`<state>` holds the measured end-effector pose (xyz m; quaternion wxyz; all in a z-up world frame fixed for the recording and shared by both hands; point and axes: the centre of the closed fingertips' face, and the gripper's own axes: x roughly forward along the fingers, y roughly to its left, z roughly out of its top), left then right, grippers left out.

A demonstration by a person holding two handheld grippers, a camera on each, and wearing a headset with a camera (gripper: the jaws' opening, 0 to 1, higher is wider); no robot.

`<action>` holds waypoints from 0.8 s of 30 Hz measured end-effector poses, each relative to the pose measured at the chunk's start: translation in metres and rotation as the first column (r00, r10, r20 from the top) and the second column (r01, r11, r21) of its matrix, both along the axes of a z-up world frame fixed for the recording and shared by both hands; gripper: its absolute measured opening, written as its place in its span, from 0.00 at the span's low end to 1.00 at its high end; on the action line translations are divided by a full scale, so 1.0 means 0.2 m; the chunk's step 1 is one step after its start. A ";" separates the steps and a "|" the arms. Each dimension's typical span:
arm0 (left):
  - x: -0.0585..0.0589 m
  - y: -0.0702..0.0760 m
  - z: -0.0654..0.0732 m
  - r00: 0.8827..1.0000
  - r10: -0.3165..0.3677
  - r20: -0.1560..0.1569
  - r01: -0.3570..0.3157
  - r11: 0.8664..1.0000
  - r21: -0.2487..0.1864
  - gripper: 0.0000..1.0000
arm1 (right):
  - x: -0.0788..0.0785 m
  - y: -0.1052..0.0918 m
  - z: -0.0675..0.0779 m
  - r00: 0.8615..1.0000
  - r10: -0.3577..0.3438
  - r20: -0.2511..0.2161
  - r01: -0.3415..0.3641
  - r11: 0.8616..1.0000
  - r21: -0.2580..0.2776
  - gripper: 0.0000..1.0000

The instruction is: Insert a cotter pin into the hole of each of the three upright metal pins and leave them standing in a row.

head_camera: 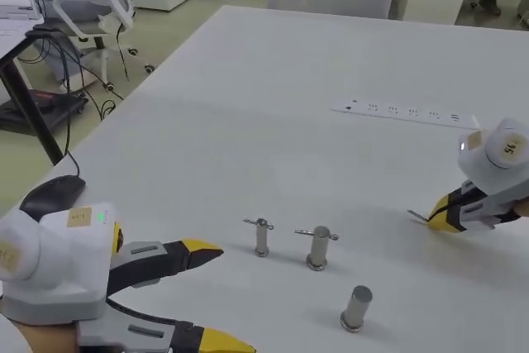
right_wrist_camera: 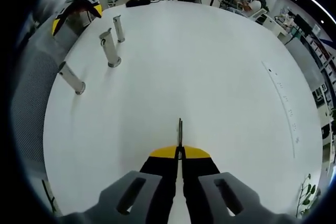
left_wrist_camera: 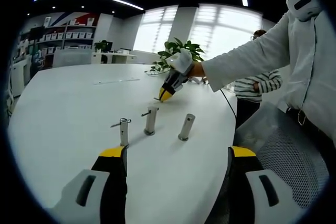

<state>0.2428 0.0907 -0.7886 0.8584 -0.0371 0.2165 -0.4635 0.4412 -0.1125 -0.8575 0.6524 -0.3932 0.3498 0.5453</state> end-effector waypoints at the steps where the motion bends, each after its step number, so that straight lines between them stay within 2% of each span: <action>1: 0.00 0.00 0.00 1.000 0.000 0.000 0.000 1.000 0.000 0.78 | 0.00 0.00 0.00 1.000 0.003 0.002 -0.003 1.000 -0.001 0.04; 13: -0.01 -0.01 0.01 1.000 -0.006 0.006 0.006 1.000 -0.004 0.78 | -0.05 0.00 0.02 1.000 0.022 0.014 -0.022 1.000 -0.005 0.04; 24: 0.00 -0.04 0.03 1.000 -0.015 0.013 0.015 1.000 -0.016 0.77 | -0.10 0.02 0.09 0.999 0.039 0.030 -0.040 0.999 0.011 0.03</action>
